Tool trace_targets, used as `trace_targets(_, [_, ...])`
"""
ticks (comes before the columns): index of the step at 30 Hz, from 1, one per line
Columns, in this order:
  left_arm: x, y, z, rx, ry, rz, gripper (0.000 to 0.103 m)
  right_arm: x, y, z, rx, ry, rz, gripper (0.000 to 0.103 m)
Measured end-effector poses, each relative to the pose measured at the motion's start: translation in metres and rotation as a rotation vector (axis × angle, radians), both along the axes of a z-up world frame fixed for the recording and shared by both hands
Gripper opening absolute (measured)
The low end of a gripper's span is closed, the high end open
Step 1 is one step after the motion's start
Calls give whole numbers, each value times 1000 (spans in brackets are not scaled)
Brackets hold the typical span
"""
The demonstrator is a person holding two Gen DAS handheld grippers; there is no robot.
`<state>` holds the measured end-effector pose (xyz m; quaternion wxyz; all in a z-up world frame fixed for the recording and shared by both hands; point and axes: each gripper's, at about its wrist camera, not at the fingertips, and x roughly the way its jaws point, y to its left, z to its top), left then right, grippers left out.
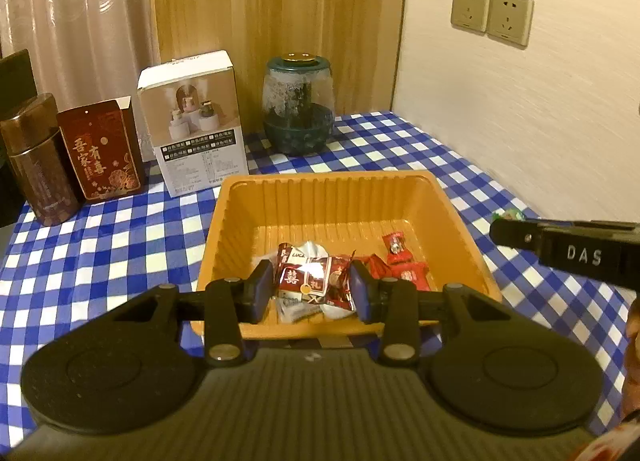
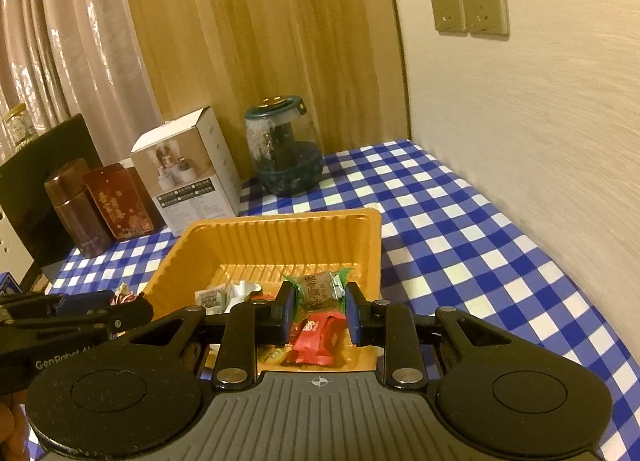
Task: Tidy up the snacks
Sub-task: 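Carry the red-and-white candy in the left tool while the right tool carries the green candy to the tray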
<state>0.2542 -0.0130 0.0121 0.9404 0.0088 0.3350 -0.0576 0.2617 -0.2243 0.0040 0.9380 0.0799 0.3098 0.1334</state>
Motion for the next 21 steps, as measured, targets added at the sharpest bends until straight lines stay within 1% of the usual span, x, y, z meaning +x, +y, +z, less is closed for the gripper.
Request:
trace_targets(9, [31,-2,-1,5,6,-13,37,26,16,-4,-21,30,26,27])
trace_targets(13, [42,-1,-4,12,15,-8,37,37,21,-6,-24,46,33,27])
trace_targets(16, [48,-2,-7,32,20,-3,37,44,23,-9,-29,57,38,27])
trace_targets(21, [59,-4,-12,34,31,2,37,56,24,-15,-32,75,37,27])
